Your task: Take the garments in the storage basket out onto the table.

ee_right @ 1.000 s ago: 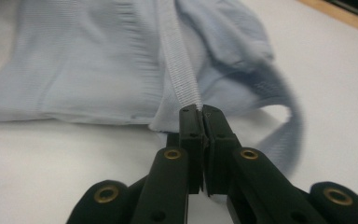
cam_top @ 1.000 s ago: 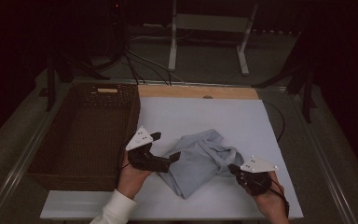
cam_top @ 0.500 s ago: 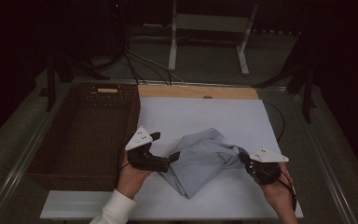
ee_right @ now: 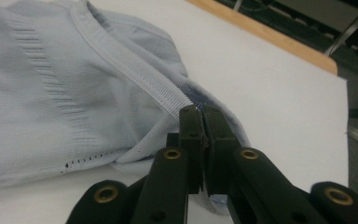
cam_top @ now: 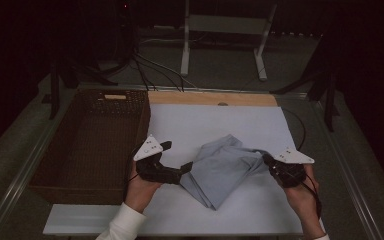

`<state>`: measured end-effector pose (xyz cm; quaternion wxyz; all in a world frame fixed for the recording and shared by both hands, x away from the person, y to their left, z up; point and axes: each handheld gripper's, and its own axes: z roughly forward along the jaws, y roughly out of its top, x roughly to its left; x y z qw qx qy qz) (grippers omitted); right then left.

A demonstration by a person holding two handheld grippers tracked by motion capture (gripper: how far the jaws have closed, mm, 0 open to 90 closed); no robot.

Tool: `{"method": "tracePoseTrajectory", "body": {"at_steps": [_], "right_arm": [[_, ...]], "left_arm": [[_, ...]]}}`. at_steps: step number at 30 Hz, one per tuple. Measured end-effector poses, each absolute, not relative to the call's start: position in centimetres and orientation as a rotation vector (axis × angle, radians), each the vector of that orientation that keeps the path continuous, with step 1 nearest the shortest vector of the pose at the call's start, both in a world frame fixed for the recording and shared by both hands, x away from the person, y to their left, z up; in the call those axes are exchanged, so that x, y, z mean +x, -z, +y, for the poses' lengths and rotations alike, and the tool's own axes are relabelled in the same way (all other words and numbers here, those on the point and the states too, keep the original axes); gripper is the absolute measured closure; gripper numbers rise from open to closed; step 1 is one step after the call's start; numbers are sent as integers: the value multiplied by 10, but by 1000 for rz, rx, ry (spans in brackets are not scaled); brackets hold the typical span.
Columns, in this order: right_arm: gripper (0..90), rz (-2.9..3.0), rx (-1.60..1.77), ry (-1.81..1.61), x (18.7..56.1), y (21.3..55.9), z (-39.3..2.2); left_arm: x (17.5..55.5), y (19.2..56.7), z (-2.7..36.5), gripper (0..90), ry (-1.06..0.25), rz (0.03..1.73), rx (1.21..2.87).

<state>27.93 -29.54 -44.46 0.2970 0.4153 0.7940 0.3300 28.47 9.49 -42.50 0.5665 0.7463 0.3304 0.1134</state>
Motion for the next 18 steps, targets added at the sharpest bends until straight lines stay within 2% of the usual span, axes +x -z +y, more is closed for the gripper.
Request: {"method": "tracePoseTrajectory", "body": {"at_steps": [2, 8, 12, 18], "right_arm": [[854, 2129, 1119, -863, 281, 447, -294], [443, 2153, 1092, -919, 278, 442, -276], [344, 2153, 1089, -999, 279, 437, -260], [309, 2175, 1073, -1041, 285, 438, -239]], "left_arm": [[285, 425, 95, 0, -267, 778, 1755], [285, 425, 96, 0, -270, 779, 1757], [285, 425, 95, 1, -271, 779, 1756], [285, 424, 97, 0, -272, 777, 1750]]}}
